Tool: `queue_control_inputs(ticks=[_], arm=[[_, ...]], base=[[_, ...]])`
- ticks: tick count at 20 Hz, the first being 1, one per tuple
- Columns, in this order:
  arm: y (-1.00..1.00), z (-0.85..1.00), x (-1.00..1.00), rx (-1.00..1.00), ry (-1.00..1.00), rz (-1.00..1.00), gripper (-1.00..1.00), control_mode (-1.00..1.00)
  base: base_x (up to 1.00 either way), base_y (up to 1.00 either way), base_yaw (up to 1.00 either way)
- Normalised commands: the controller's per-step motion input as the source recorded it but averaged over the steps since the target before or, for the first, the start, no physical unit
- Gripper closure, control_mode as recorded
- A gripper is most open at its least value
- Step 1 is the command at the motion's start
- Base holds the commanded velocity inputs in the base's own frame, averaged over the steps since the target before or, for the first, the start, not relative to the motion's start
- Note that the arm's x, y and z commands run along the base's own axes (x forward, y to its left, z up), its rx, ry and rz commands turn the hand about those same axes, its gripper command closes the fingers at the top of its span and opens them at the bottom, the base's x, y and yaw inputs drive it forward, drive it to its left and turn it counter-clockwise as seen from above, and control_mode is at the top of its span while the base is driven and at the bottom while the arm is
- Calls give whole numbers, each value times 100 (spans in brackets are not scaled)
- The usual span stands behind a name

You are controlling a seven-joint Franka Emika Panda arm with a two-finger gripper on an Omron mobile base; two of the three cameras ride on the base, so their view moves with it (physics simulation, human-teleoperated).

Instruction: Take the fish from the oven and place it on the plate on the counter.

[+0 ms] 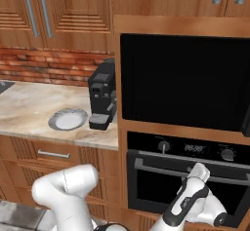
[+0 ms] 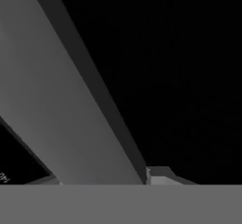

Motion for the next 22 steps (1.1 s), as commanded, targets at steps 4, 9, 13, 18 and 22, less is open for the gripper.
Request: queue_control_inputs(ticks=[4, 9, 13, 18, 22], arm=[[-27, -40, -70, 0, 0, 0, 100, -100], [-29, -47, -69, 0, 0, 0, 100, -100], [-28, -53, -68, 0, 0, 0, 100, -100], [-30, -59, -69, 0, 2, 0, 100, -100], [-29, -64, -68, 0, 4, 0, 100, -100]], base=[[0, 0, 0], [0, 0, 0], [0, 0, 0], [0, 0, 0], [0, 0, 0]])
